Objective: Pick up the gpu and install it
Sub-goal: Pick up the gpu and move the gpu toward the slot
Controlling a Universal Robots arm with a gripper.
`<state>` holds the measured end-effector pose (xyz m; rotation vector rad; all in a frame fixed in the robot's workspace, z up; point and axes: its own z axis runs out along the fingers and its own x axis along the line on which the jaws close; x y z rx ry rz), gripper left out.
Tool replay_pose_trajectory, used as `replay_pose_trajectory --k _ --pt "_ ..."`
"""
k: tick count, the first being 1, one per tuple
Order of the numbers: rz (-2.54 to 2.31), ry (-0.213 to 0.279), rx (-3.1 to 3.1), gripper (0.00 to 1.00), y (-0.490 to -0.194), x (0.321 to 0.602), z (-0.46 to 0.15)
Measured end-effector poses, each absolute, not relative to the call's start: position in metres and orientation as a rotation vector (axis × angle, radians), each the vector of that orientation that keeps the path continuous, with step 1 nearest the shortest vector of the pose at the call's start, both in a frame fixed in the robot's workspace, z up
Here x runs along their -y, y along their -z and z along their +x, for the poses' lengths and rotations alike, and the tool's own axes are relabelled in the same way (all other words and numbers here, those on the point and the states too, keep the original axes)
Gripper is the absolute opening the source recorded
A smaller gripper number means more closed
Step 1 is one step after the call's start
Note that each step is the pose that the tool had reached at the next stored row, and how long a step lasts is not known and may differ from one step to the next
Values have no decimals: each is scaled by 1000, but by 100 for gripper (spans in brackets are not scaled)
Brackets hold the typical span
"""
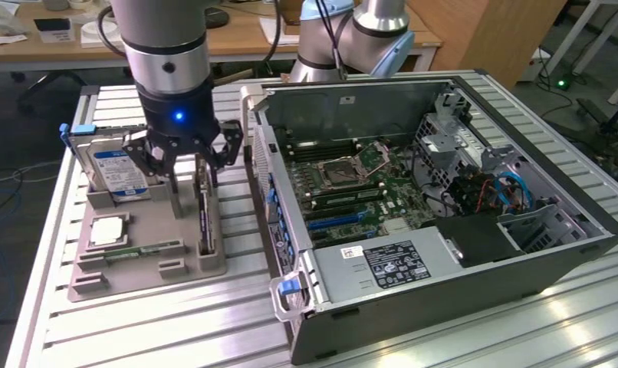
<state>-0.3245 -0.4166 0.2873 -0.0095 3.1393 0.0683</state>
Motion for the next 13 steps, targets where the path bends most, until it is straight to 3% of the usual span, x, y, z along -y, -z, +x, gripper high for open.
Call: replay_pose_trajectory --k 13 --pt "-4 -68 -3139 59 -275 418 -321"
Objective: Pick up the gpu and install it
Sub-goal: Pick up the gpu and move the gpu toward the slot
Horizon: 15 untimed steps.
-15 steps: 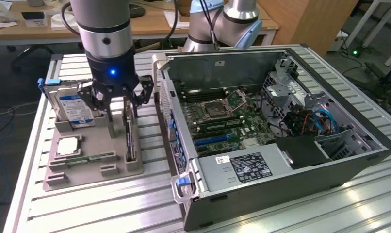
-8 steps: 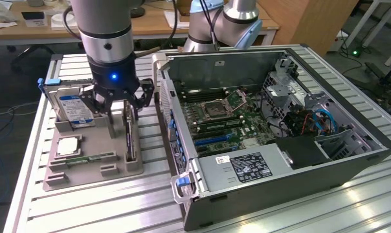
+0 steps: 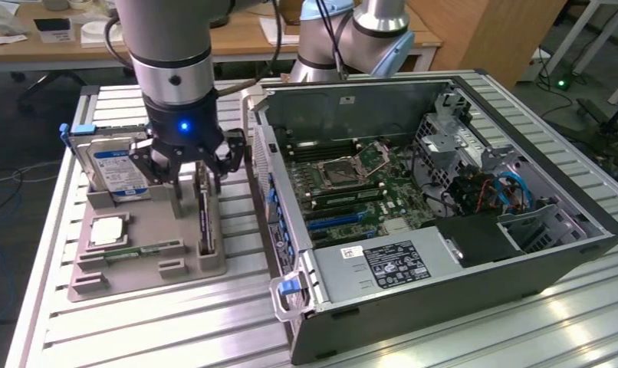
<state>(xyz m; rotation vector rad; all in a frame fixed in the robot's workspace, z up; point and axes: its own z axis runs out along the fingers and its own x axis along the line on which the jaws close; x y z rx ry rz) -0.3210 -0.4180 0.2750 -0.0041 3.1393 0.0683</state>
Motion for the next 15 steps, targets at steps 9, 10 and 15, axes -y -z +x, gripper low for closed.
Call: replay_pose_trajectory --k 9,10,15 --pt "-1 -63 -3139 59 -261 418 -321" --pt "-1 -63 -3139 59 -259 418 -321" --pt "4 -63 -3139 59 -250 418 -321"
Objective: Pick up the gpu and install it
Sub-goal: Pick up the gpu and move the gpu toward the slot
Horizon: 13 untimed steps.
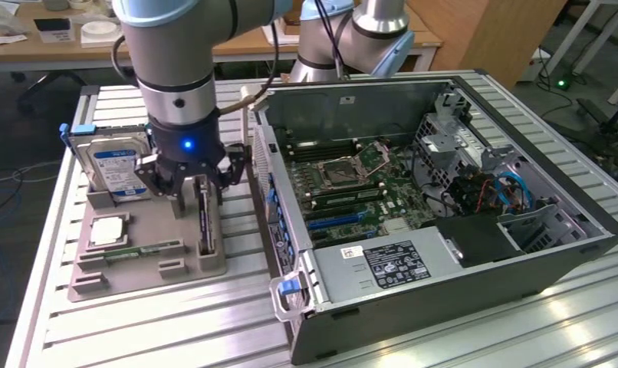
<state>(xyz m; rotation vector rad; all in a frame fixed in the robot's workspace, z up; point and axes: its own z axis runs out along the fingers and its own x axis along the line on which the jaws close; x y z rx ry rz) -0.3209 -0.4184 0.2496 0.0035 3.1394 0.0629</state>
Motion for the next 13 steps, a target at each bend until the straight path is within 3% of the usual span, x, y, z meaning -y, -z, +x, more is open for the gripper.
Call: replay_pose_trajectory --k 13 --pt "66 -62 -3138 59 -230 418 -321"
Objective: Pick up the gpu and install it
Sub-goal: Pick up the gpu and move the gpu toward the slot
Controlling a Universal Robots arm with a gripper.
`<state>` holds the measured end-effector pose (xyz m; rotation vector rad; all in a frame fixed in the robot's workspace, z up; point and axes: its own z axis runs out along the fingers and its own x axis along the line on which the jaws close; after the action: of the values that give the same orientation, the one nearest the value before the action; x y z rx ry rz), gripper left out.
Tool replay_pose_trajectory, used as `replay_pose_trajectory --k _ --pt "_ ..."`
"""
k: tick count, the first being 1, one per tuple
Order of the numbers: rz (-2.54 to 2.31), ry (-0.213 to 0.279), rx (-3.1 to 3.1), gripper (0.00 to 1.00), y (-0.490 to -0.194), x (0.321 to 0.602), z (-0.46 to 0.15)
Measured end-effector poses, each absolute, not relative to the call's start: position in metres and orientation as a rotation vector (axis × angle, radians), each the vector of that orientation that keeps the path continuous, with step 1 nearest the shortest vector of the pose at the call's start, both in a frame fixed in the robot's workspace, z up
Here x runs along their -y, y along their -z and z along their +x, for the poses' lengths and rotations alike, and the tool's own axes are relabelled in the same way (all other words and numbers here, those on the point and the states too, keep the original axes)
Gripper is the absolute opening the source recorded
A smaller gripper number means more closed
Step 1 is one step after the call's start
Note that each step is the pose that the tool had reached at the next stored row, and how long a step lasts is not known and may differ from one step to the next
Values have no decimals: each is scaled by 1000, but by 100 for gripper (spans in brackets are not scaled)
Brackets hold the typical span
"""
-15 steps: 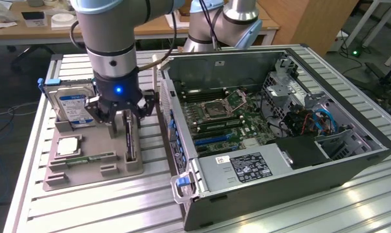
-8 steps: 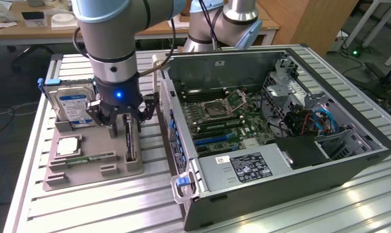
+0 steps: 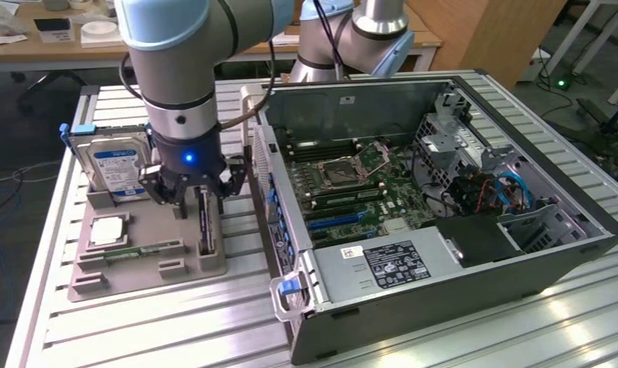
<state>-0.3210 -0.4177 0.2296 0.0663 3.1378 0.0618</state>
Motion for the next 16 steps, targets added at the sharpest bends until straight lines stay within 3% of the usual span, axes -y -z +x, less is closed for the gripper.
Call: replay_pose_trajectory --k 16 --pt "79 -58 -3137 59 -211 415 -321"
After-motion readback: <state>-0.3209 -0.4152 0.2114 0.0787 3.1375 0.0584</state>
